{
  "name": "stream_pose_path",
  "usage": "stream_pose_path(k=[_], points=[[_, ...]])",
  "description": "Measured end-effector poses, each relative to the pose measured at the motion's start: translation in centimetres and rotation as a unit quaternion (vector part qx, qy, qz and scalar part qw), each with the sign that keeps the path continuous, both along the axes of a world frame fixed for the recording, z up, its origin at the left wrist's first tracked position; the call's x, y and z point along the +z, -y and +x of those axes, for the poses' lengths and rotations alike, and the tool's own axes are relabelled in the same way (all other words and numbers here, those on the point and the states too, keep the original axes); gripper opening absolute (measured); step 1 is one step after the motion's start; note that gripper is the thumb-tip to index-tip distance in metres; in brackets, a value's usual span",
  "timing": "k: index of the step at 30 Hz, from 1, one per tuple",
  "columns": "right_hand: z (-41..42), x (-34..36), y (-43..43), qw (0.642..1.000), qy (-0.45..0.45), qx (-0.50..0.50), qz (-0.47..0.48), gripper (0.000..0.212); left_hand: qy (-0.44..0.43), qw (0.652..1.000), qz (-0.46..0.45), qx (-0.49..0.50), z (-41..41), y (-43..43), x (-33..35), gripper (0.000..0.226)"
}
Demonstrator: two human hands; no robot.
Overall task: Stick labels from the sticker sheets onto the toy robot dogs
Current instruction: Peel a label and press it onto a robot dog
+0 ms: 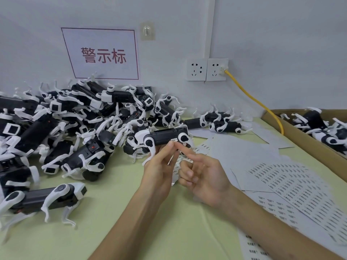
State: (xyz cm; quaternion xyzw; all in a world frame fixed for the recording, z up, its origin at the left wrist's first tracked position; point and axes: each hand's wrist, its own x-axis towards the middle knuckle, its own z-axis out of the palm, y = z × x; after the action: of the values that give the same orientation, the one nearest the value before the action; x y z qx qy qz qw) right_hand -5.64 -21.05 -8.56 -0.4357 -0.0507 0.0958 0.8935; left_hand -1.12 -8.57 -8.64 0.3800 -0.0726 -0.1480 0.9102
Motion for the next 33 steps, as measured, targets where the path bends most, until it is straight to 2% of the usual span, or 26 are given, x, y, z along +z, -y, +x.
stream_pose_path(k=[2,8,14,17,20,24,33], points=[[-0.04,-0.03,-0.03,1.0,0.002,0.001,0.003,0.048,-0.006,1.0,-0.002,0.007,-0.07,0.01,0.07,0.035],[-0.06,-0.02,0.08,1.0,0.002,0.002,-0.003,0.047,-0.005,1.0,0.019,0.001,-0.19,-0.03,0.24,0.027],[-0.1,-0.01,-0.11,1.0,0.003,0.002,-0.004,0.049,-0.026,0.999,0.029,0.019,-0.19,-0.06,0.36,0.005],[-0.18,0.0,-0.13,1.0,0.005,0.007,-0.005,0.048,-0.034,0.998,0.039,0.04,-0.22,0.09,0.38,0.016],[-0.27,-0.01,-0.17,1.0,0.008,0.011,-0.015,0.047,-0.028,0.995,0.05,0.084,-0.32,0.2,0.41,0.011],[-0.19,-0.01,-0.18,1.0,0.007,0.017,-0.018,0.048,-0.017,0.987,0.07,0.146,-0.45,0.46,0.4,0.016],[-0.02,0.02,-0.08,0.999,0.011,0.021,-0.022,0.047,-0.005,0.974,0.101,0.204,-0.58,0.82,0.28,0.02]])
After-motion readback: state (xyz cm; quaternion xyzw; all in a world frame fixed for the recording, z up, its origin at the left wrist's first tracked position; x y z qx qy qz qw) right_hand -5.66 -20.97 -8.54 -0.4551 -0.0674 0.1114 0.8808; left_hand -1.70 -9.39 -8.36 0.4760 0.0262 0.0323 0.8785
